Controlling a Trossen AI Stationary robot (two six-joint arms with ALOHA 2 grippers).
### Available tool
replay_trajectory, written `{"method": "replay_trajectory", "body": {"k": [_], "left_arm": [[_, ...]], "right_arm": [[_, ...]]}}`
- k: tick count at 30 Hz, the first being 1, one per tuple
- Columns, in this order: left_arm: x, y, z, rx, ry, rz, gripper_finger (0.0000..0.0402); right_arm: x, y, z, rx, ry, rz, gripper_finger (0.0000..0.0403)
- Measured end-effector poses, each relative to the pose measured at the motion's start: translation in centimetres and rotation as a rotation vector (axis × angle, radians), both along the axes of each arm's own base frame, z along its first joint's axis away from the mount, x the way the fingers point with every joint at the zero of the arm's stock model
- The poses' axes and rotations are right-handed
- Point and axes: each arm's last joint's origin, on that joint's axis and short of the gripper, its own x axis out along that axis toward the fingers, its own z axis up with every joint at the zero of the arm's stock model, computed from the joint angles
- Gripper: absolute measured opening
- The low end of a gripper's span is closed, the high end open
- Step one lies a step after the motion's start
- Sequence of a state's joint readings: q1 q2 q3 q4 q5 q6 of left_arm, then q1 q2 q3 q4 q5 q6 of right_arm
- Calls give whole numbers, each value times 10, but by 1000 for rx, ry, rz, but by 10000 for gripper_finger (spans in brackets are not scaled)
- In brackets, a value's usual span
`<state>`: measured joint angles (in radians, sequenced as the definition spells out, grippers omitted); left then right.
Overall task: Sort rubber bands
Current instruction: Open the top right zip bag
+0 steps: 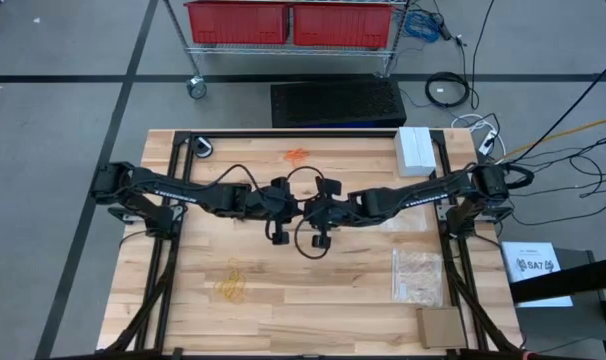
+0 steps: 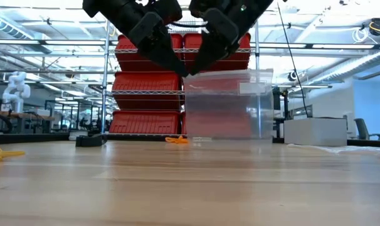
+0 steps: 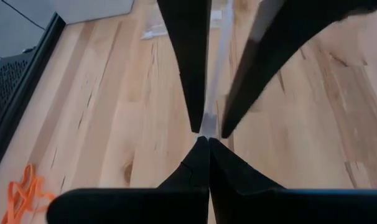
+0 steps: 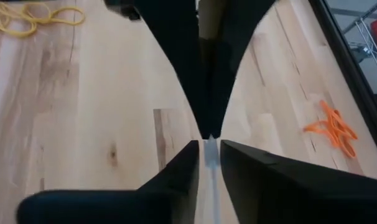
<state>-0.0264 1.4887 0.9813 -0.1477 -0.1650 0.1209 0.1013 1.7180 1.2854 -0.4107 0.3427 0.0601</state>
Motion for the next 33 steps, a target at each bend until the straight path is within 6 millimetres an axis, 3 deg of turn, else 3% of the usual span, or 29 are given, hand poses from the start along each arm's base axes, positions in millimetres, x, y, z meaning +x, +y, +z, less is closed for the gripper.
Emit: {"method": "replay_trajectory", "body": {"k": [6, 18, 27, 33], "left_arm": [[1, 0, 1, 0, -9, 0, 0], [0, 0, 1, 0, 1, 1, 3], [2, -2, 3, -43, -31, -50, 79], [5, -6, 0, -114, -245, -175, 127]], "right_arm": [[-1, -1, -3, 0, 34, -7, 9], [-11, 5, -1, -23, 82, -44, 8], [-20, 24, 12, -15, 39, 7, 8], [-30, 37, 28, -48, -13, 15, 9]]}}
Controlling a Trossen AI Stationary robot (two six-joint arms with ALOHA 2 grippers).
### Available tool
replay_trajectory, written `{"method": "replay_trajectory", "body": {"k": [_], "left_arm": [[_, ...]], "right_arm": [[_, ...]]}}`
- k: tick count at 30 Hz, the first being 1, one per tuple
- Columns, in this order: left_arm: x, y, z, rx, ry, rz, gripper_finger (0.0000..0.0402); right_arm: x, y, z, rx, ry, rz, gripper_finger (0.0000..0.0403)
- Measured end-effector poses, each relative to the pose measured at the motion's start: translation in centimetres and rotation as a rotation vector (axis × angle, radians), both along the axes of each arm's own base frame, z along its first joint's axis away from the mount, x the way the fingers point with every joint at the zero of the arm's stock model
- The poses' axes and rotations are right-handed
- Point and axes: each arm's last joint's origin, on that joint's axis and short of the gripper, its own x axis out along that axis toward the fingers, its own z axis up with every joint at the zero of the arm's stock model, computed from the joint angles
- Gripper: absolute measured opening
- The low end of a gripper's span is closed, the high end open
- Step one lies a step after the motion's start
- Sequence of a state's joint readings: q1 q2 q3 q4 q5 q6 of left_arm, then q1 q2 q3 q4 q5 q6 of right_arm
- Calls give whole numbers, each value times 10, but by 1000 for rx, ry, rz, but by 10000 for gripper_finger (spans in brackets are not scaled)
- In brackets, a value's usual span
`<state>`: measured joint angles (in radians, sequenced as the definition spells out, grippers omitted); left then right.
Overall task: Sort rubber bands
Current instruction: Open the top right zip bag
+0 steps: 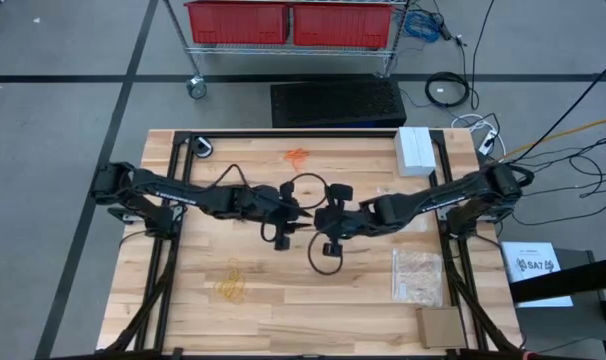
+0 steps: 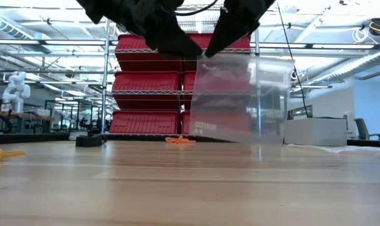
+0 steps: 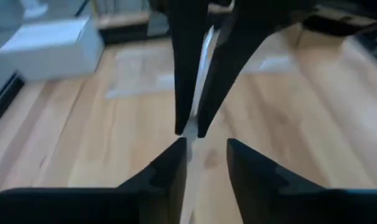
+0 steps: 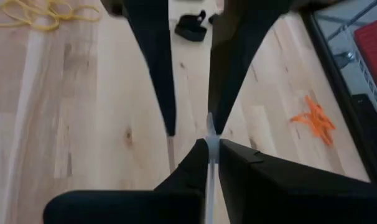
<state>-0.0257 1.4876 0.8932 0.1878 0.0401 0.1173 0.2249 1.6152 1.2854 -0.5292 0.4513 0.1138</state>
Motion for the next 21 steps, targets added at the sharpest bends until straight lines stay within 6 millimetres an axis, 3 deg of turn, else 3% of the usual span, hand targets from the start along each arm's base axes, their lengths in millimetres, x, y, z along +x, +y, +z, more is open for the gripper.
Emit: {"method": "replay_trajectory", "body": {"k": [5, 9, 19, 21], "left_arm": [[-3, -1, -6, -24, -132, -42, 140], [-5, -2, -9, -27, -147, -44, 128], [-4, -2, -6, -50, -174, -31, 13], [-4, -2, -6, -50, -174, -29, 7]], "right_arm": [[-10, 12, 11, -37, -41, -4, 9], [-14, 18, 18, -48, -77, -11, 8], [-14, 19, 18, -41, -84, -11, 7], [-14, 19, 18, -41, -83, -11, 7]]}}
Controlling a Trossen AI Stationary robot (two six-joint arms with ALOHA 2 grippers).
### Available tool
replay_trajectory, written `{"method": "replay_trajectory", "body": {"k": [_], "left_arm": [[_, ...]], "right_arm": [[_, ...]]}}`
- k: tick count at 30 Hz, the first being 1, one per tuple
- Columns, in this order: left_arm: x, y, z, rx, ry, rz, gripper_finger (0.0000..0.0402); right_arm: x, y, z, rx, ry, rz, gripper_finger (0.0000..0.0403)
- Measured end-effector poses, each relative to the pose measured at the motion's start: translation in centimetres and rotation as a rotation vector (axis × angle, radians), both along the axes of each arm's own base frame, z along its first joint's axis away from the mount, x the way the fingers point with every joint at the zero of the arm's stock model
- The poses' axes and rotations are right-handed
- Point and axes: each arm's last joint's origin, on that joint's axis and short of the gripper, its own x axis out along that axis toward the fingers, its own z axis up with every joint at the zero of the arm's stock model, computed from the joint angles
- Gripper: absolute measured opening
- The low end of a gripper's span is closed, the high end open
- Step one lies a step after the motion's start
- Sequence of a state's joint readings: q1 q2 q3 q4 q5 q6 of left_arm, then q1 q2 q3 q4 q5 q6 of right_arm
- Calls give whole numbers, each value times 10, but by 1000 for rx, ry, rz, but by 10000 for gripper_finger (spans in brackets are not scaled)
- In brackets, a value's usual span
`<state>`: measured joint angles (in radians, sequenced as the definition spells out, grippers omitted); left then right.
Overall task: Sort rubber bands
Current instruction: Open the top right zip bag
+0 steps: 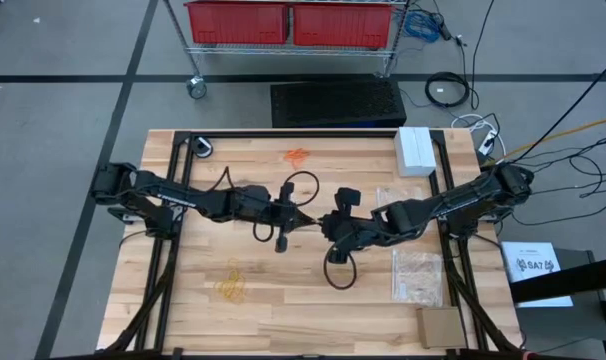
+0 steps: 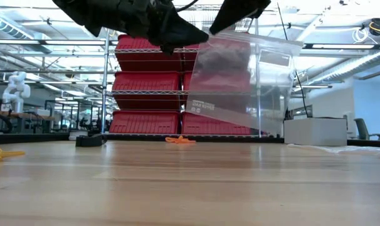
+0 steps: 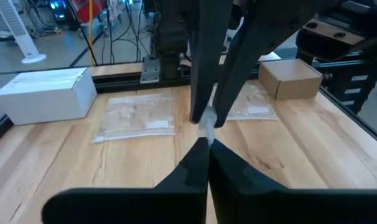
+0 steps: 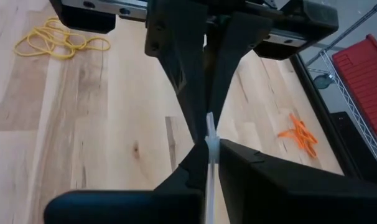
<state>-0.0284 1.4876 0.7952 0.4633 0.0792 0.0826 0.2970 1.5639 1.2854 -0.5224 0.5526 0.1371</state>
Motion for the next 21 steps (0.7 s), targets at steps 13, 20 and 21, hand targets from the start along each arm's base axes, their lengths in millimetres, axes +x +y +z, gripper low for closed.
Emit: {"method": "replay_trajectory", "body": {"k": [13, 20, 21], "left_arm": [[1, 2, 2, -14, -23, 39, 3], [1, 2, 3, -13, -31, 40, 1], [1, 2, 3, -13, -33, 40, 1]], "right_arm": [[-3, -1, -3, 8, 34, -28, 7], [-8, -3, -7, 20, 85, -54, 7], [-9, -3, -7, 21, 92, -58, 7]]}}
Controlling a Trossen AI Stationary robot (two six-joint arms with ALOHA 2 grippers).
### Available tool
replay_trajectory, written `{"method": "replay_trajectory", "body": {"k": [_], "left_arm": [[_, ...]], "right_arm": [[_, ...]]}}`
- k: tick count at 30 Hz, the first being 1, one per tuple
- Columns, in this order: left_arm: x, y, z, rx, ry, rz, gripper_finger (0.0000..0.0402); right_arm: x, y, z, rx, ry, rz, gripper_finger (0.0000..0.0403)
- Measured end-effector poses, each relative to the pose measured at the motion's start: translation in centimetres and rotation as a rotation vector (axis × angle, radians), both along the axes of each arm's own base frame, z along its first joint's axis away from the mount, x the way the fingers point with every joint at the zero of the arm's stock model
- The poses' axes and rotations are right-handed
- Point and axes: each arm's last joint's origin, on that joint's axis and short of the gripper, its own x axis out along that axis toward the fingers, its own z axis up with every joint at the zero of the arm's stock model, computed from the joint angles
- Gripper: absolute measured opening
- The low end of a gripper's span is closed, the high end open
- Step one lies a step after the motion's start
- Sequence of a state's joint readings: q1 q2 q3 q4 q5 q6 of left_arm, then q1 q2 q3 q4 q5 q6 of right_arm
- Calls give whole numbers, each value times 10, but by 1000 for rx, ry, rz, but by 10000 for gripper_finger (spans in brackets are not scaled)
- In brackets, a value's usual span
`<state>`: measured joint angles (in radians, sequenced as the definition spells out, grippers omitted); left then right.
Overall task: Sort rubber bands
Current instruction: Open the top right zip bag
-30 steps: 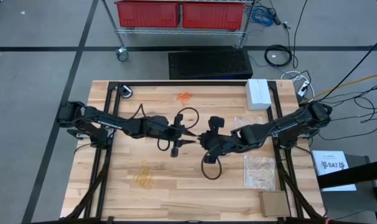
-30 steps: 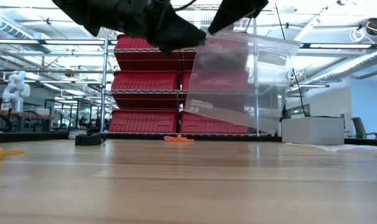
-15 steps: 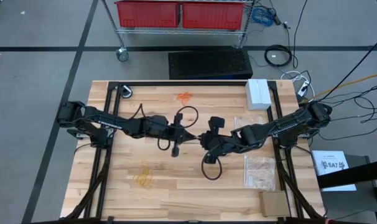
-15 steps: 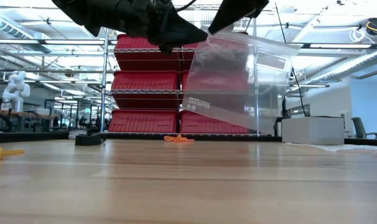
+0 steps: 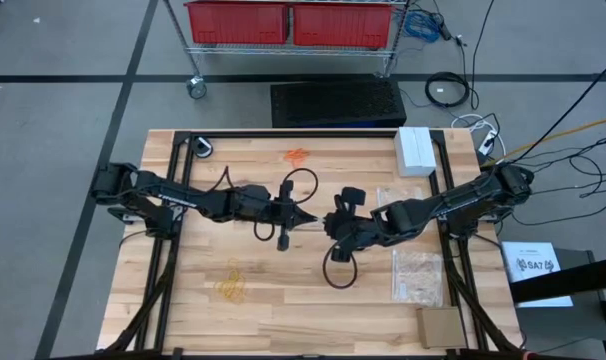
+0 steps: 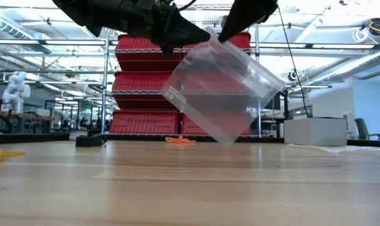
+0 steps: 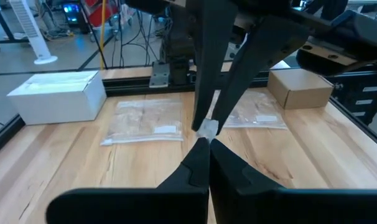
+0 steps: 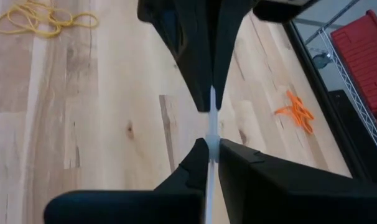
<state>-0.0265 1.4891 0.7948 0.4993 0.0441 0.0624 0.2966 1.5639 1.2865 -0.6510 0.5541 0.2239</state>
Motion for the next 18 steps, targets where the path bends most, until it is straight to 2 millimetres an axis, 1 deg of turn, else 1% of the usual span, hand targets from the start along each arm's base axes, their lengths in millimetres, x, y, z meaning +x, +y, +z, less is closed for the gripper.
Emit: {"method": "replay_trajectory", "body": {"k": [9, 18], "left_arm": [[0, 0, 1, 4, -5, 0, 1], [-15, 1, 21, 34, -27, 14, 0]], "right_arm": [[-10, -3, -7, 20, 97, -55, 8], [-22, -6, -14, 58, 219, -117, 8]]}}
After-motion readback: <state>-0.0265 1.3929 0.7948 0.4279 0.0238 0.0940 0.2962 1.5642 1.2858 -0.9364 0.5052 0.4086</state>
